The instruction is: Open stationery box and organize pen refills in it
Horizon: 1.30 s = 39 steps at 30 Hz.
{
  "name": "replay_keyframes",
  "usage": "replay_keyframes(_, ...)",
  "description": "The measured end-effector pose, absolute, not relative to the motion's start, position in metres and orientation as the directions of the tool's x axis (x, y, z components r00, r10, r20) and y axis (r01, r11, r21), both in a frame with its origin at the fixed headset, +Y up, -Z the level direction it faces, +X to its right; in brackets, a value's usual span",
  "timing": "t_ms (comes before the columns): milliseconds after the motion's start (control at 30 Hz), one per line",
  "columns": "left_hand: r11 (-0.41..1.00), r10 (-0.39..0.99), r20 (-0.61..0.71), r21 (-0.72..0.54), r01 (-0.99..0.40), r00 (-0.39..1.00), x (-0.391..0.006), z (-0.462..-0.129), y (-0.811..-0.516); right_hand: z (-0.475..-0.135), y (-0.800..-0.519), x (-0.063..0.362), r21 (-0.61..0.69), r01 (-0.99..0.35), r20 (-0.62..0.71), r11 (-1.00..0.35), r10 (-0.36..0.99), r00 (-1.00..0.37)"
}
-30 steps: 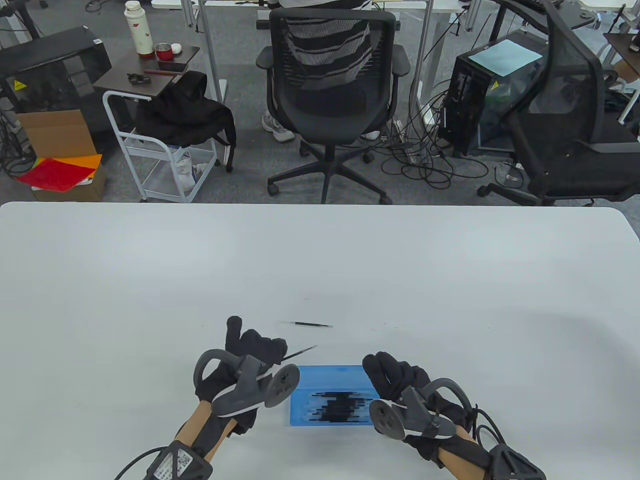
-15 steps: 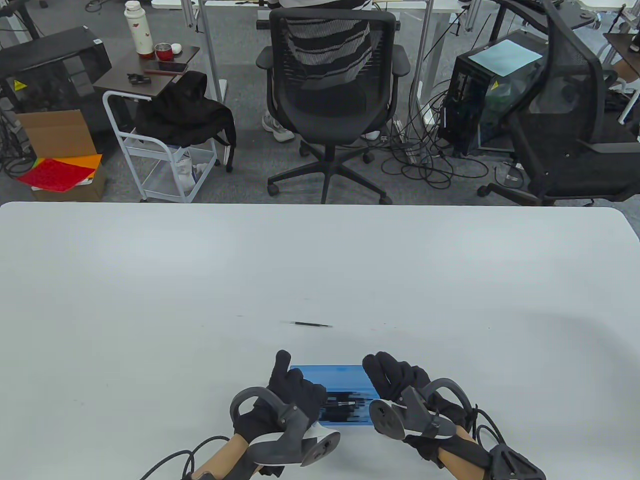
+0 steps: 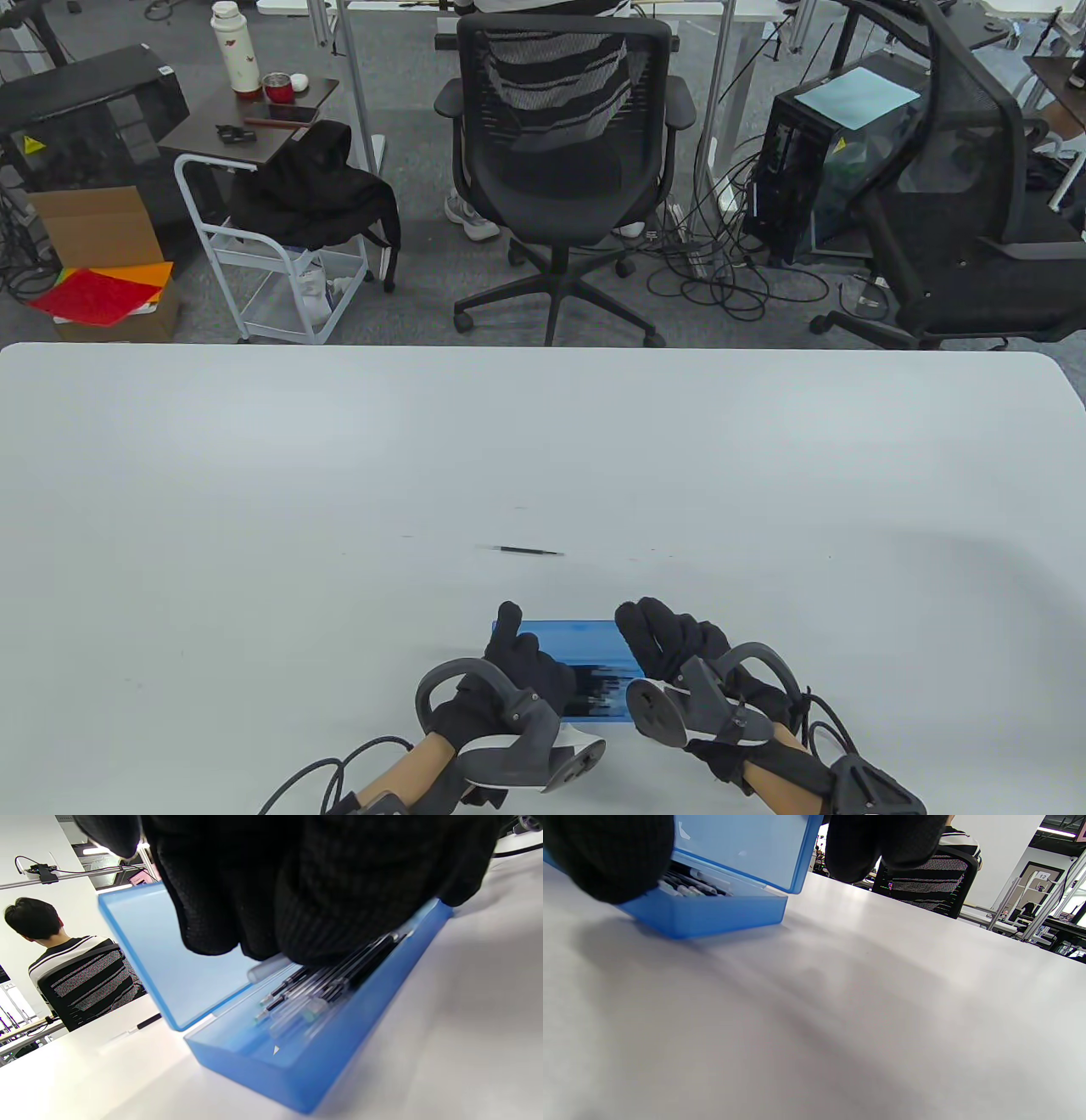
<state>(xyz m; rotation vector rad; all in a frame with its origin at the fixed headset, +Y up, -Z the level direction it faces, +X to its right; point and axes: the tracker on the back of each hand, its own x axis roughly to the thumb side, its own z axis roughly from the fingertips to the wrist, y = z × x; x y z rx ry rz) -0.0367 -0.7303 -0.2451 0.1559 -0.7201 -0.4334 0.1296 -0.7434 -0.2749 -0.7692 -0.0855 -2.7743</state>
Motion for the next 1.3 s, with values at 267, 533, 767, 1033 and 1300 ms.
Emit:
replay_keyframes(267,0.903,-0.430,0.606,0.305,0.303,0.669,-0.042,-0.241,-0.719,-0.275,-0.743,0.129,-0.013,0.264,0.514,-0.964,-0.233,-0.826)
replay_keyframes(533,0.904,-0.384,0.566,0.392,0.172,0.729,-0.056,-0.237,-0.680,-0.275,-0.743,0.129,-0.012,0.265,0.512,-0.964,-0.234,-0.826)
replay_keyframes(767,0.907,-0.309,0.470,0.406,0.108,0.827,-0.070,-0.266,-0.653,-0.274,-0.743,0.129,-0.012,0.266,0.511,-0.964,-0.235,-0.827)
replay_keyframes(1033,0.950,-0.236,0.360,0.282,0.135,0.903,-0.085,-0.326,-0.657,-0.275,-0.743,0.129,-0.011,0.265,0.511,-0.964,-0.233,-0.827)
replay_keyframes(1300,0.979,-0.195,0.247,0.108,0.173,0.949,-0.098,-0.386,-0.686,-0.274,-0.743,0.129,-0.011,0.266,0.510,-0.964,-0.234,-0.827)
